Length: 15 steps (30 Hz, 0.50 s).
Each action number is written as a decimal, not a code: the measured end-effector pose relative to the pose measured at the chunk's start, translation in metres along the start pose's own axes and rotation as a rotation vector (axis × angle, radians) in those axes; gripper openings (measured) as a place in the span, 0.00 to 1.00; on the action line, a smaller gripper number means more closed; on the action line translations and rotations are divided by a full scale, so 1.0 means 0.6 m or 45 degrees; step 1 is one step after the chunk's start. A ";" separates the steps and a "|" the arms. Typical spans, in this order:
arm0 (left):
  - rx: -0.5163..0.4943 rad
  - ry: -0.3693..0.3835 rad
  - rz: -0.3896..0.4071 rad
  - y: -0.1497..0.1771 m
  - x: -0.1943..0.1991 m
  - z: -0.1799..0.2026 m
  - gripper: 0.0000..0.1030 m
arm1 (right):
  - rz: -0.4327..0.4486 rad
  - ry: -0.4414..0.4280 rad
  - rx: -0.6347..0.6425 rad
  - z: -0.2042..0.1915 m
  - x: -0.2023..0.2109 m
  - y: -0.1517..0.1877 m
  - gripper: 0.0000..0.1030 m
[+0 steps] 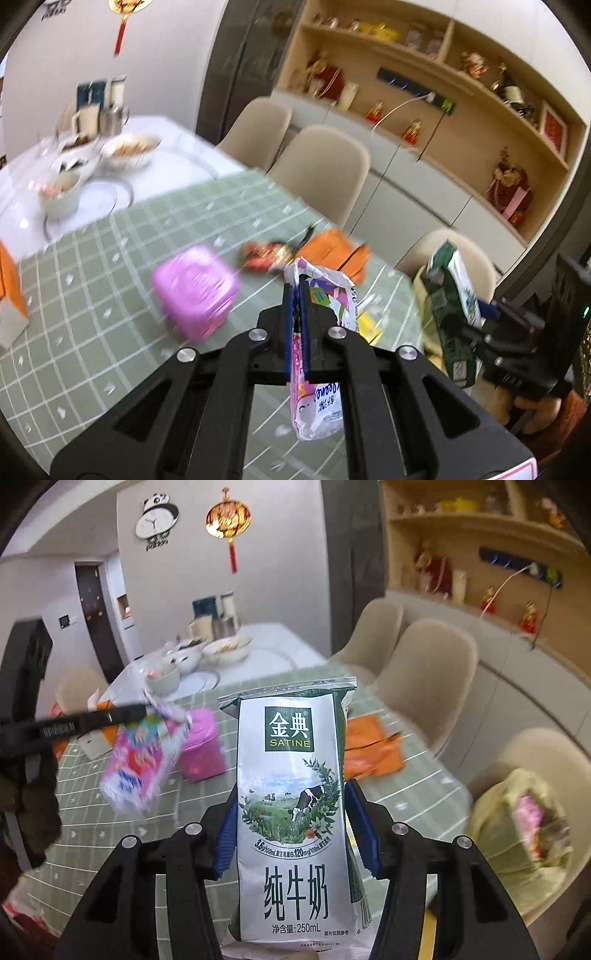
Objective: Collect trash
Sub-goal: 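Carry the printed wrapper and milk carton over the bin with both tools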
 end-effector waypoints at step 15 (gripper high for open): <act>-0.212 0.221 -0.122 -0.092 -0.155 0.310 0.03 | 0.091 0.247 -0.277 0.374 0.137 0.036 0.49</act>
Point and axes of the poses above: each gripper's, at about its wrist camera, not at the fingertips, and x roughly against the way its jaws point, z to its right, y to its underside, the point moved 6 cm from there along -x, roughly the way its jaws point, and after that the axes turned 14 degrees about -z, right-handed, at the moved point
